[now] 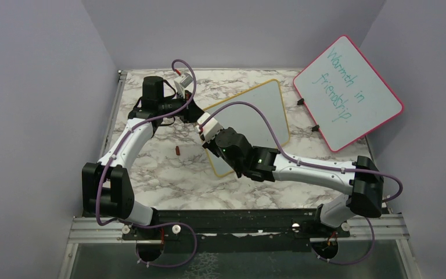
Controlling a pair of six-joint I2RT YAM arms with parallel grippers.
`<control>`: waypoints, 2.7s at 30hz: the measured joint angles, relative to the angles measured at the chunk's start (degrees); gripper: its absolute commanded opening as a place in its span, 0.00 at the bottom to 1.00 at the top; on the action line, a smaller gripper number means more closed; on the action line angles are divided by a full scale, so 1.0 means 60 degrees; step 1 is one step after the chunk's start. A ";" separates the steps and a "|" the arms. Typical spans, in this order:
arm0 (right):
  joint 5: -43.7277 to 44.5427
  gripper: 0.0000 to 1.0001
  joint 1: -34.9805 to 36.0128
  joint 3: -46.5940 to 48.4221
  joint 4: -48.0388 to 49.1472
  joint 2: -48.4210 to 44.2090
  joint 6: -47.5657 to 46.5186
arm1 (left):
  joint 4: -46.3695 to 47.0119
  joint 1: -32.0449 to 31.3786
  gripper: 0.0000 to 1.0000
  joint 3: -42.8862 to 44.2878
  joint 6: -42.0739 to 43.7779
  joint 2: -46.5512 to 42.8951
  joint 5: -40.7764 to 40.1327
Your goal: Write a sentence on the whiteboard
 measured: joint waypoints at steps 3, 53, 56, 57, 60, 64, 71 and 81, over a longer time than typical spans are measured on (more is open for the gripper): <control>0.0000 0.00 0.0004 0.0066 -0.0215 0.0011 0.0106 | 0.0000 0.0000 0.00 0.0000 0.0000 0.0004 0.0000; 0.0197 0.00 0.0244 -0.0393 0.0036 -0.0535 0.0692 | -0.0044 0.0018 0.00 0.0055 0.0000 0.0062 0.0011; 0.0273 0.00 0.0248 -0.0404 0.0361 -0.0535 0.0543 | -0.0044 0.0018 0.00 0.0055 0.0000 0.0062 0.0011; 0.0291 0.00 0.0248 -0.0404 0.0452 -0.0535 0.0495 | -0.0044 0.0018 0.00 0.0058 0.0000 0.0066 0.0011; 0.0379 0.00 0.0248 -0.0404 0.0659 -0.0528 0.0379 | -0.0044 0.0018 0.00 0.0062 0.0000 0.0076 0.0011; 0.0423 0.00 0.0248 -0.0404 0.0838 -0.0433 0.0262 | -0.0058 0.0018 0.00 0.0080 0.0000 0.0080 0.0011; 0.0430 0.00 0.0248 -0.0404 0.0871 -0.0095 0.0193 | -0.0069 0.0018 0.00 0.0091 0.0000 0.0095 0.0011; 0.0572 0.00 0.0248 -0.0404 0.0878 -0.0058 0.0120 | -0.0069 0.0018 0.00 0.0095 0.0000 0.0095 0.0011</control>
